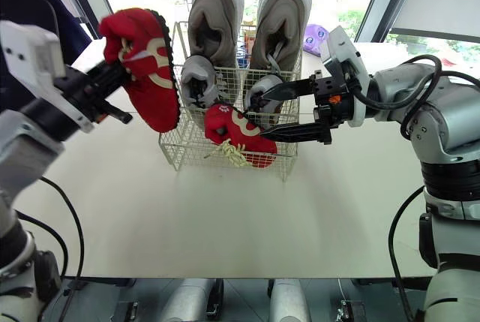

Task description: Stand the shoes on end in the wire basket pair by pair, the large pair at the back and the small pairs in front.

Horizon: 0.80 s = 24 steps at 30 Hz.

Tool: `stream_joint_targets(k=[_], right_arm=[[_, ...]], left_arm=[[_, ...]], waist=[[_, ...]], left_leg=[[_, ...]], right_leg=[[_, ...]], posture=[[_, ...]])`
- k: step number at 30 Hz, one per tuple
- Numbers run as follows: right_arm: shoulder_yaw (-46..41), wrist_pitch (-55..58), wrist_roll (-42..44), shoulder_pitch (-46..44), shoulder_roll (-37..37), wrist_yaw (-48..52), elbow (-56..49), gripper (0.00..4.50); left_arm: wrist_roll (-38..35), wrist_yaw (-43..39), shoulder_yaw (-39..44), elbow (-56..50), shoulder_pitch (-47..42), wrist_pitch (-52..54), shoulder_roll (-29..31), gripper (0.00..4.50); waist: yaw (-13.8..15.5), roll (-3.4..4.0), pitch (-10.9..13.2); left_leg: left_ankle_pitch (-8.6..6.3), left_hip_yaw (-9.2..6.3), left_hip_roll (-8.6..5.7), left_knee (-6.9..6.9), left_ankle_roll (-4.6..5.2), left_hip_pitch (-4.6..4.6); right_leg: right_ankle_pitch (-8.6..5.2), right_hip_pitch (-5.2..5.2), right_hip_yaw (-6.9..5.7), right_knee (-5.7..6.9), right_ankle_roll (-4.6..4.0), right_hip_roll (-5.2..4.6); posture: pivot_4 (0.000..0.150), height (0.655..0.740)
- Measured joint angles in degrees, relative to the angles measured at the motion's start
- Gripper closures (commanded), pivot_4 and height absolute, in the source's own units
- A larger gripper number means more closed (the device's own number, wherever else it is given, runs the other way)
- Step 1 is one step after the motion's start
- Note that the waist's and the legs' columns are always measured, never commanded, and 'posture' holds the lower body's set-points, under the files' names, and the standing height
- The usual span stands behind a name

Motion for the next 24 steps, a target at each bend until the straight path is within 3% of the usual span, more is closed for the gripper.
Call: stream_joint_targets(k=[13, 24], right_arm=[[-1.89, 6.67, 2.65, 0.83, -1.98, -2.50, -4.61, 0.00], [-7.97, 20.11, 17.32, 7.09, -4.21, -9.68, -18.44, 0.00]], left_arm=[[21.20, -6.62, -15.03, 5.68, 7.36, -21.66, -7.13, 4.43], [32.55, -12.10, -21.58, 12.37, 11.98, -36.96, -12.99, 4.43]], waist=[[1.26, 0.01, 0.00], [1.51, 0.21, -0.29]], left_leg=[[-0.03, 0.01, 0.00, 0.07, 0.07, 0.02], [-0.06, -0.01, 0.01, 0.12, 0.14, 0.17]], right_leg=[[-0.02, 0.06, -0.05, -0.03, -0.03, 0.00], [-0.03, 0.28, -0.11, -0.09, -0.04, -0.04]], posture=[[0.150, 0.6563], [0.150, 0.6563]])
